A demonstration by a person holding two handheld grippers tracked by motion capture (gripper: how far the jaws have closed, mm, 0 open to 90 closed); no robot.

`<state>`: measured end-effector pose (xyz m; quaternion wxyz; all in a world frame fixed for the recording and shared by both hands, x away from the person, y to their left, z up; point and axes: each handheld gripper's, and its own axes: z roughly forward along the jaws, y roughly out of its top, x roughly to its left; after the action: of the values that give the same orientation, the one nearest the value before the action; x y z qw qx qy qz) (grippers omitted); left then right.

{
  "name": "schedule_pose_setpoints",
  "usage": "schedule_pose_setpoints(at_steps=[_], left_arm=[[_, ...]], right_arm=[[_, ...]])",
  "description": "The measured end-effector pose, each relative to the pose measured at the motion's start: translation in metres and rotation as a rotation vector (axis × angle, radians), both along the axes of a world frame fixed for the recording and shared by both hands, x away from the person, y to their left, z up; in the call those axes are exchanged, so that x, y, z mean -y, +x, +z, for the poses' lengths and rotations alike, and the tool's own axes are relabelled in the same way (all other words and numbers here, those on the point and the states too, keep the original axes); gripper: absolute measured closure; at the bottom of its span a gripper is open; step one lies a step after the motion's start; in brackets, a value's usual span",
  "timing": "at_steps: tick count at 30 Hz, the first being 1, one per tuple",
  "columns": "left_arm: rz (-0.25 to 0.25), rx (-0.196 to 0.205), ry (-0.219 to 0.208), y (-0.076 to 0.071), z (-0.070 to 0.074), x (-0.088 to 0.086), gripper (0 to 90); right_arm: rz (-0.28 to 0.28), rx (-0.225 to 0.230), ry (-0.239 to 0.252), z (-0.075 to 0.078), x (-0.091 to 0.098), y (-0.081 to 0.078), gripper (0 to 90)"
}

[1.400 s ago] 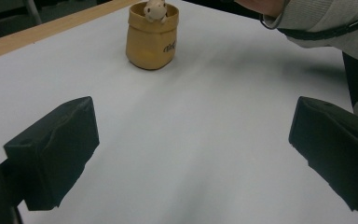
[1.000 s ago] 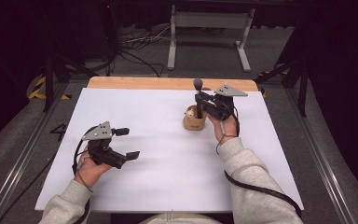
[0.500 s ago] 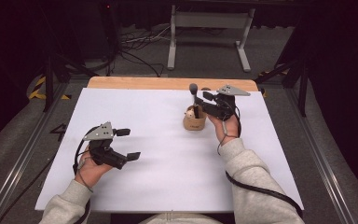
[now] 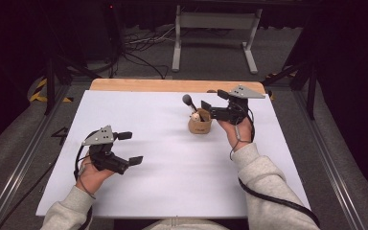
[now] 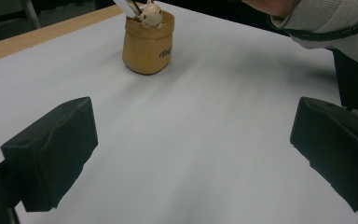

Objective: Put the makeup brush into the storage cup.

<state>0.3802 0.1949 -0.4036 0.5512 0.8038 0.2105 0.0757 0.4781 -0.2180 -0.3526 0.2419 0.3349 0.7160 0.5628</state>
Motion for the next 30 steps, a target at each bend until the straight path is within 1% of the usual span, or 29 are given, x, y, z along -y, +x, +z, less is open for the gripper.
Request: schedule_pose_setpoints(at_steps=[2, 4, 7, 8, 9, 12, 14, 17, 19, 20, 21, 22, 24, 25, 27, 29, 30], left_arm=[[0.001, -0.004, -0.005, -0.001, -0.001, -0.001, 1.2], [0.007, -0.001, -0.011, -0.003, -0.001, -0.002, 1.2], [0.015, -0.003, -0.016, -0.006, -0.001, -0.003, 1.1], [0.017, 0.007, -0.014, -0.007, -0.001, -0.004, 1.1], [0.019, 0.005, -0.017, -0.008, -0.001, -0.004, 1.1], [0.022, 0.004, -0.023, -0.011, 0.000, -0.006, 1.1], [0.028, 0.016, -0.023, -0.013, 0.000, -0.007, 1.1], [0.041, 0.011, -0.040, -0.017, -0.002, -0.010, 1.1], [0.047, 0.015, -0.040, -0.018, -0.003, -0.012, 1.1], [0.052, 0.024, -0.041, -0.020, -0.003, -0.013, 1.1], [0.052, 0.024, -0.041, -0.020, -0.003, -0.013, 1.1], [0.054, 0.028, -0.046, -0.021, -0.004, -0.014, 1.1], [0.061, 0.027, -0.051, -0.023, -0.005, -0.016, 1.2], [0.065, 0.030, -0.057, -0.024, -0.006, -0.017, 1.2], [0.072, 0.033, -0.059, -0.025, -0.007, -0.018, 1.2], [0.084, 0.031, -0.071, -0.027, -0.008, -0.020, 1.2], [0.093, 0.032, -0.084, -0.028, -0.010, -0.022, 1.2]], right_arm=[[0.043, 0.021, -0.031, 0.004, 0.001, -0.004, 6.0], [0.080, 0.041, -0.042, 0.007, 0.003, -0.009, 2.6], [0.116, 0.056, -0.028, 0.010, 0.006, -0.016, 0.0], [0.124, 0.062, -0.024, 0.011, 0.008, -0.019, 0.0], [0.131, 0.064, -0.020, 0.012, 0.010, -0.021, 0.0], [0.136, 0.073, -0.020, 0.014, 0.016, -0.028, 0.0], [0.138, 0.076, -0.020, 0.015, 0.018, -0.031, 0.0], [0.146, 0.086, -0.025, 0.015, 0.026, -0.039, 0.0], [0.148, 0.090, -0.025, 0.014, 0.031, -0.045, 0.0], [0.152, 0.093, -0.027, 0.014, 0.033, -0.048, 0.0], [0.152, 0.093, -0.027, 0.014, 0.033, -0.048, 0.0], [0.156, 0.096, -0.026, 0.013, 0.038, -0.053, 0.0], [0.154, 0.094, -0.026, 0.012, 0.042, -0.058, 0.0], [0.157, 0.101, -0.022, 0.011, 0.045, -0.060, 0.0], [0.157, 0.100, -0.019, 0.010, 0.047, -0.062, 0.0], [0.162, 0.110, -0.020, 0.006, 0.051, -0.067, 0.0], [0.164, 0.110, -0.022, 0.005, 0.052, -0.069, 0.0]])
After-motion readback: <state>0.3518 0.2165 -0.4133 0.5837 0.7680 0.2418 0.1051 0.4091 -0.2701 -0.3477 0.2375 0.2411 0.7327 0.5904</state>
